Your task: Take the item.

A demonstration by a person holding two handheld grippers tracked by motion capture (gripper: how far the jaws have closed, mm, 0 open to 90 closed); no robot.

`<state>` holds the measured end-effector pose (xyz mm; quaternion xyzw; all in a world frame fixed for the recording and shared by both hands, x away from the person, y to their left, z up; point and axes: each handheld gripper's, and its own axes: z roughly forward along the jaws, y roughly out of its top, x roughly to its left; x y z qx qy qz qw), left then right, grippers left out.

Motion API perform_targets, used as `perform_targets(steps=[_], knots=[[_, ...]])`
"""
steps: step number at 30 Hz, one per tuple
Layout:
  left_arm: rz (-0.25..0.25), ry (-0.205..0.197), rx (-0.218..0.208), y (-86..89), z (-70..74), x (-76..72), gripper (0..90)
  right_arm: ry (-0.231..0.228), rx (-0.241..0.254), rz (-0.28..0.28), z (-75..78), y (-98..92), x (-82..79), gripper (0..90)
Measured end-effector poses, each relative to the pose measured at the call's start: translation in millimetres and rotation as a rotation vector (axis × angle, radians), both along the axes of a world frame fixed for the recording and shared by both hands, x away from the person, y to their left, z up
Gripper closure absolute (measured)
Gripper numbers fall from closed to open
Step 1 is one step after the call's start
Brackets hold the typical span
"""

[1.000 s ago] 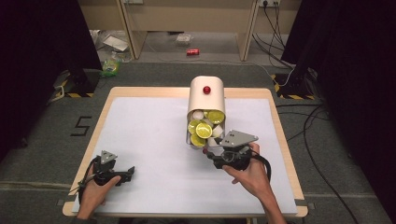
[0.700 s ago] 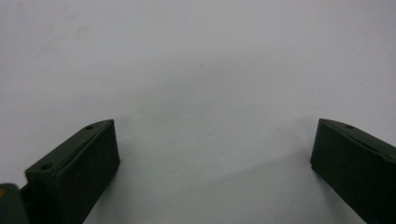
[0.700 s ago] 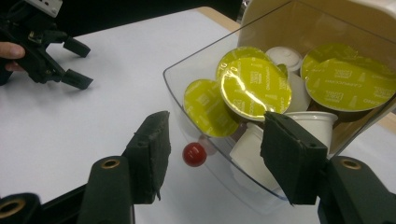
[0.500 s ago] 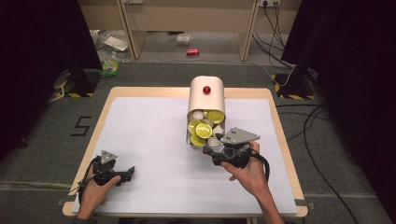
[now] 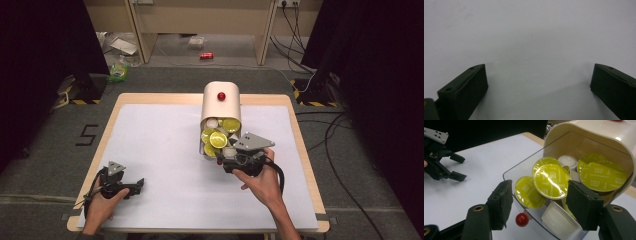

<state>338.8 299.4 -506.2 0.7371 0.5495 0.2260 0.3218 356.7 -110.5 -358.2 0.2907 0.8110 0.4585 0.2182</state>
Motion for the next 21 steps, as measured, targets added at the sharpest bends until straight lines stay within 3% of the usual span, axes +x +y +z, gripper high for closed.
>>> perform_targets(steps=[13, 21], knots=[[-0.001, 0.001, 0.0, 0.1, 0.0, 0.1, 0.1, -0.009, 0.02, -0.038, 0.1, 4.7, 12.1, 38.5], [0.0, 0.0, -0.001, 0.1, 0.0, 0.0, 0.1, -0.003, -0.001, -0.048, -5.0, 9.5, 18.9, 38.0]])
